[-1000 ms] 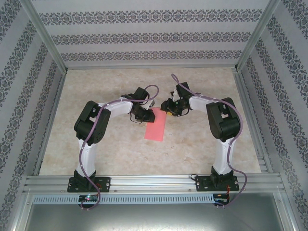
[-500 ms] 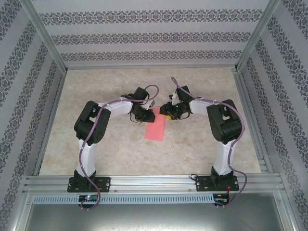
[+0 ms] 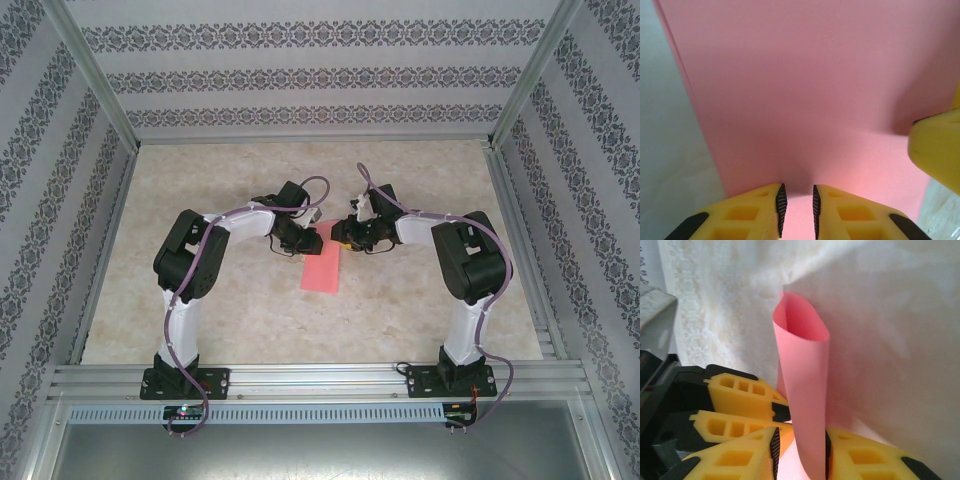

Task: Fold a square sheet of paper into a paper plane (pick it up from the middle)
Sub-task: Fold the triangle a second time at the center of the table.

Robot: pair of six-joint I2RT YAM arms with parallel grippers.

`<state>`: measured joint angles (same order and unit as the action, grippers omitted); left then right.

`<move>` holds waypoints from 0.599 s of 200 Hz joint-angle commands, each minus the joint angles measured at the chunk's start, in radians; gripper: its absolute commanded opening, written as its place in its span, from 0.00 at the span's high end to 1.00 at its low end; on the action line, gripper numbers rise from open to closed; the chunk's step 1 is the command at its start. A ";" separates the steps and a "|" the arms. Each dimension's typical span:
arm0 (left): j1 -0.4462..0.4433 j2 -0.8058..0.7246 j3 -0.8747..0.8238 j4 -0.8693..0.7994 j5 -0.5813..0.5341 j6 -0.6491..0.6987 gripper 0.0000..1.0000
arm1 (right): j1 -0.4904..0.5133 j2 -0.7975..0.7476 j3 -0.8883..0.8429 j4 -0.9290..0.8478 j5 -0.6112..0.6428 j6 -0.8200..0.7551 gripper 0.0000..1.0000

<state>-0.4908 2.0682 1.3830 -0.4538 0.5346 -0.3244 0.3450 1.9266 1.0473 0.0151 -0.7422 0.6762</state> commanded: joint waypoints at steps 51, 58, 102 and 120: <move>0.006 -0.053 -0.001 -0.106 0.025 -0.007 0.68 | 0.008 -0.023 -0.020 0.072 -0.044 0.023 0.85; 0.007 -0.061 -0.001 -0.102 0.032 -0.010 0.67 | 0.009 -0.023 -0.022 0.075 -0.044 0.026 0.87; 0.019 -0.153 0.001 -0.127 -0.005 -0.032 0.48 | -0.001 -0.053 -0.035 0.138 -0.074 0.089 0.95; 0.036 -0.209 -0.030 -0.116 -0.027 -0.067 0.42 | -0.002 -0.074 -0.047 0.189 -0.091 0.145 0.96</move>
<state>-0.4843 1.9591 1.3819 -0.5396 0.5396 -0.3496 0.3443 1.9114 1.0172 0.1108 -0.7845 0.7486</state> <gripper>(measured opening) 0.556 0.058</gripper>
